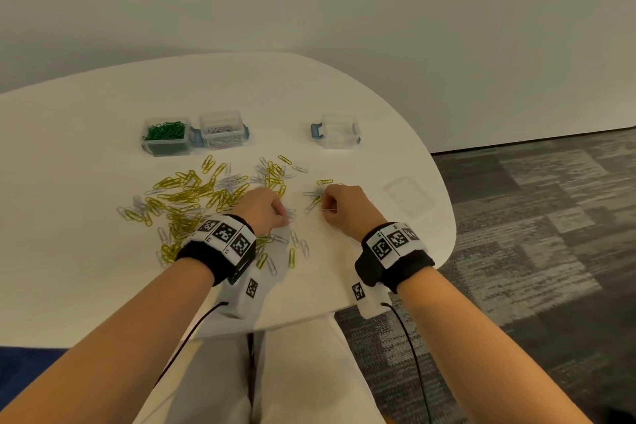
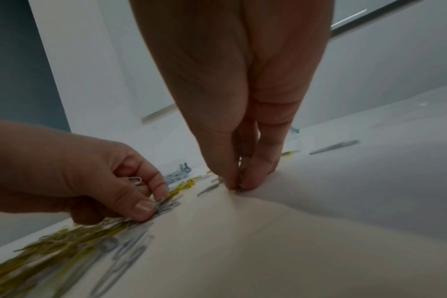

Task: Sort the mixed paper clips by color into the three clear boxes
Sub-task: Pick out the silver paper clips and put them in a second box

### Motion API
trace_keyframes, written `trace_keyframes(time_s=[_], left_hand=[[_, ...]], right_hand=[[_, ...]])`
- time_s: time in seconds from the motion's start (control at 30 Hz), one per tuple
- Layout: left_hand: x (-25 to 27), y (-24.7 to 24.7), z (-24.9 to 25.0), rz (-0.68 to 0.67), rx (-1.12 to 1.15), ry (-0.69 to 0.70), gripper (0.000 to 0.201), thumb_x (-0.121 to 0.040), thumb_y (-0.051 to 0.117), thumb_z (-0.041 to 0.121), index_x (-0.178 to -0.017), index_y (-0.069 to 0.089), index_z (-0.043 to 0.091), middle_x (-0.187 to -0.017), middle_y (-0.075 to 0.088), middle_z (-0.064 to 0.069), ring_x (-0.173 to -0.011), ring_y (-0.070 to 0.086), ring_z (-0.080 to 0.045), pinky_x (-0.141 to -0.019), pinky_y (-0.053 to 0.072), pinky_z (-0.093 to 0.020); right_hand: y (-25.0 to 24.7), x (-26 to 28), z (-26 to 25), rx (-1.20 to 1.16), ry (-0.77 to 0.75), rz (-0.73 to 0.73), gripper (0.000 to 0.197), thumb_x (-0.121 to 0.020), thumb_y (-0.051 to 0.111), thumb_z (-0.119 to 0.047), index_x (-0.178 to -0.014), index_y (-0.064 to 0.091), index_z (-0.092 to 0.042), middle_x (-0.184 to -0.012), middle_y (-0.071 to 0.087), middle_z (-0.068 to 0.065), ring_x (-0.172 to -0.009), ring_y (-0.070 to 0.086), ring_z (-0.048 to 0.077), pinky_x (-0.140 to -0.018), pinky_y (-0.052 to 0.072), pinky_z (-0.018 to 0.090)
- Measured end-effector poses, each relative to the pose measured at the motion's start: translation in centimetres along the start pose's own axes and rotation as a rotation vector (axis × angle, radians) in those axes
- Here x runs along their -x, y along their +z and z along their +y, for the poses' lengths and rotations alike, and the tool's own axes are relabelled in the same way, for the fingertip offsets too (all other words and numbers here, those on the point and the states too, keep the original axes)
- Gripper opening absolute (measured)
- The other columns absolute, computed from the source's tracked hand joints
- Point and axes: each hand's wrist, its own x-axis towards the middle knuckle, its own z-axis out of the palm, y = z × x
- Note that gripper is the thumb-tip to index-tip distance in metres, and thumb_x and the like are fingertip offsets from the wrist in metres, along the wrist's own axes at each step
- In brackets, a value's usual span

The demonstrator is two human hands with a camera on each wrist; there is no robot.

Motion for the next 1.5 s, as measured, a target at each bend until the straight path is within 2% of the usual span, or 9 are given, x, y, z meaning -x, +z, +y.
trace_keyframes(time_s=[0.17,0.33,0.5,0.67,0.8,0.93,1.17,1.27,1.5], left_hand=[[0.0,-0.5,-0.8,-0.011,0.128,0.023,0.025,-0.093,0.055,0.026,-0.073,0.055,0.012,-0.071,0.051,-0.006,-0.065,0.047,-0.02,-0.057,0.034,-0.027],[0.7,-0.6,-0.4,-0.156,1.239,-0.205,0.014,-0.097,0.043,0.012,-0.083,0.042,0.012,-0.072,0.047,-0.004,-0.047,0.031,-0.008,-0.04,0.026,-0.019],[-0.1,-0.8,-0.6,-0.327,1.645,-0.225,0.013,-0.098,0.037,0.015,-0.087,0.043,0.015,-0.068,0.045,0.003,-0.052,0.032,-0.007,-0.044,0.026,-0.019],[-0.7,-0.9,-1.5,-0.318,1.735,-0.348,0.023,-0.101,0.034,0.02,-0.093,0.053,0.01,-0.059,0.045,0.002,-0.046,0.043,-0.008,-0.038,0.036,-0.018],[-0.9,-1.2,-2.4,-0.211,1.758,-0.377,0.022,-0.101,0.035,0.019,-0.091,0.052,0.01,-0.069,0.047,0.0,-0.055,0.048,-0.009,-0.044,0.043,-0.018],[-0.4,-2.0,-2.9,-0.127,1.739,-0.401,0.026,-0.1,0.03,0.017,-0.086,0.051,0.011,-0.07,0.05,-0.003,-0.056,0.049,-0.011,-0.045,0.044,-0.018],[1.2,-2.2,-2.8,-0.117,1.592,-0.426,0.023,-0.099,0.036,0.017,-0.094,0.056,0.007,-0.075,0.059,-0.008,-0.066,0.059,-0.016,-0.051,0.054,-0.021],[1.9,-1.8,-2.3,-0.129,1.593,-0.436,0.024,-0.099,0.038,0.019,-0.099,0.057,0.003,-0.088,0.063,-0.015,-0.071,0.068,-0.022,-0.065,0.059,-0.028],[2.4,-0.6,0.1,-0.42,1.757,-0.493,0.041,-0.1,0.038,0.032,-0.113,0.058,-0.001,-0.112,0.063,-0.024,-0.1,0.063,-0.034,-0.068,0.06,-0.041]], right_hand=[[-0.9,1.0,1.9,-0.46,0.17,0.063,0.008,-0.085,0.064,-0.007,-0.081,0.06,-0.013,-0.079,0.065,0.004,-0.067,0.06,0.013,-0.068,0.052,0.021],[-0.5,2.1,1.6,-1.377,0.335,-0.06,0.011,-0.091,0.056,0.002,-0.084,0.058,-0.005,-0.081,0.061,0.007,-0.072,0.06,0.011,-0.068,0.055,0.016],[-0.5,1.9,1.2,-1.926,0.347,-0.2,0.006,-0.08,0.053,0.0,-0.081,0.054,-0.005,-0.078,0.059,0.011,-0.066,0.055,0.018,-0.057,0.05,0.02],[-0.3,0.0,-1.3,-1.262,0.424,-0.171,0.009,-0.091,0.058,-0.013,-0.084,0.06,-0.01,-0.067,0.05,0.002,-0.05,0.041,0.008,-0.041,0.031,0.016],[0.5,-2.0,-4.4,-0.295,0.196,-0.141,0.035,-0.079,0.074,-0.04,-0.087,0.068,-0.006,-0.077,0.063,0.005,-0.069,0.057,0.019,-0.059,0.046,0.029],[1.4,-3.4,-6.2,0.138,0.055,-0.18,0.049,-0.08,0.072,-0.041,-0.058,0.037,-0.015,-0.059,0.04,0.0,-0.057,0.044,0.019,-0.047,0.03,0.028],[0.5,-3.4,-7.0,0.386,-0.084,-0.33,0.019,-0.092,0.058,-0.026,-0.093,0.055,-0.007,-0.085,0.05,0.006,-0.078,0.051,0.022,-0.066,0.042,0.029],[-0.2,-3.4,-6.3,0.442,-0.067,-0.384,0.028,-0.092,0.057,-0.028,-0.076,0.048,-0.007,-0.076,0.049,0.005,-0.077,0.049,0.023,-0.064,0.039,0.028],[-2.8,-1.8,-7.6,0.035,-0.204,-0.315,0.018,-0.087,0.067,-0.029,-0.098,0.061,-0.016,-0.09,0.056,-0.004,-0.078,0.05,0.01,-0.061,0.036,0.018]])
